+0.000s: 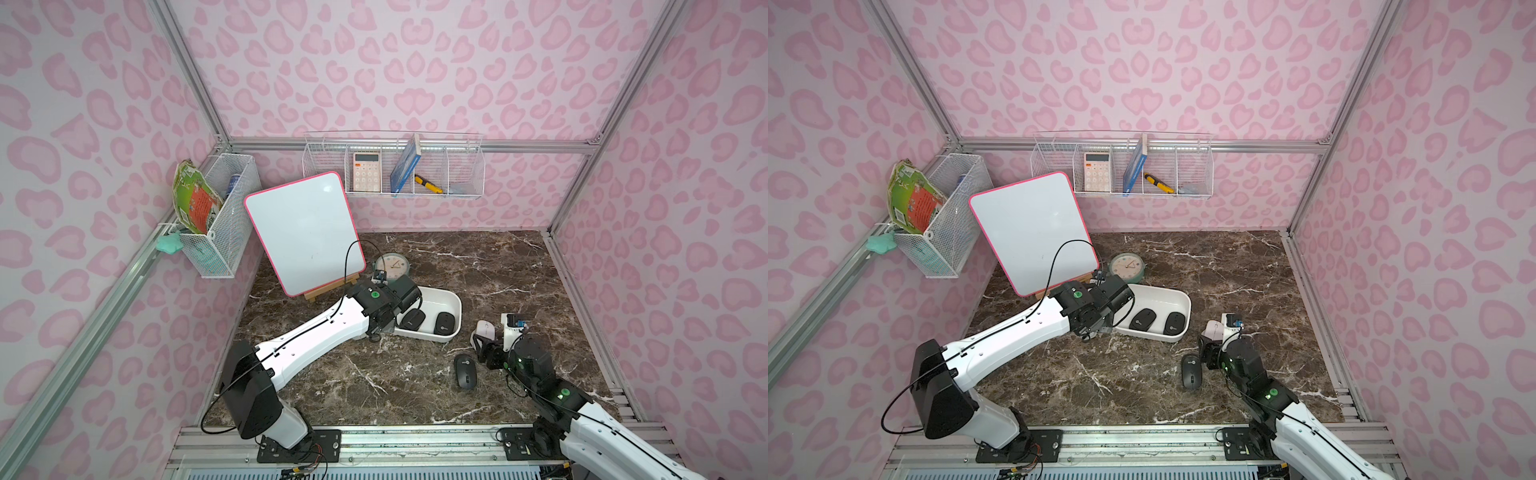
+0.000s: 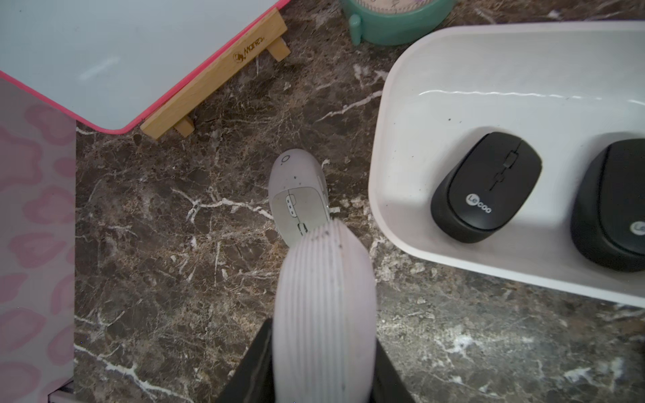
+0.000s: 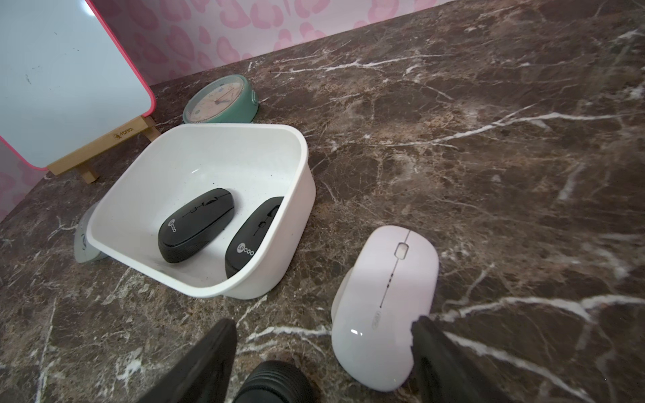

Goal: Take out the mouse from the storage box
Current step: Place the mouse at the center of the board.

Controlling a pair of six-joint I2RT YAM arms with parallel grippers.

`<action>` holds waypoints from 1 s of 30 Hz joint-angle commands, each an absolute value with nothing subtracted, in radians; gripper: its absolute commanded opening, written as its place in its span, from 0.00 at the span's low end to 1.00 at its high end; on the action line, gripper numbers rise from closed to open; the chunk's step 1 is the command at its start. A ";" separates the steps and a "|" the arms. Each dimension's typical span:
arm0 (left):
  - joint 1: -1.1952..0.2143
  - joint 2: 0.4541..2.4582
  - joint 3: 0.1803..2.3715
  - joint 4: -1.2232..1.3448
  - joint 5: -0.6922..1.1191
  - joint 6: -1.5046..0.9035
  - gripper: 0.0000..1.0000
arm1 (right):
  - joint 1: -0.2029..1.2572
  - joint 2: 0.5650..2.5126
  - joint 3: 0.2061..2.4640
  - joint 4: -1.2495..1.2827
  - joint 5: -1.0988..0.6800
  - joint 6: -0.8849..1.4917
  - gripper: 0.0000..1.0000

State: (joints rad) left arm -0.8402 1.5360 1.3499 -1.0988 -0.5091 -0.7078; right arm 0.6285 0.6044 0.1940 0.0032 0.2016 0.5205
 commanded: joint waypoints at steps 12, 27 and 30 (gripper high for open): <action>-0.923 1.600 1.208 -1.146 -0.517 -0.795 0.19 | 0.629 0.640 0.216 0.028 0.206 0.515 0.81; -0.943 1.726 1.108 -1.026 -0.456 -0.789 0.23 | 0.630 0.624 0.248 -0.031 0.227 0.549 0.80; -0.951 1.757 1.107 -1.014 -0.452 -0.787 0.26 | 0.629 0.606 0.259 -0.050 0.234 0.551 0.80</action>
State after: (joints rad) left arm -0.9466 1.7405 1.1076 -1.0241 -0.4561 -0.7830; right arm 0.6285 0.6151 0.2447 -0.0353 0.2184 0.5434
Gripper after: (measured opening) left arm 0.357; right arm 0.803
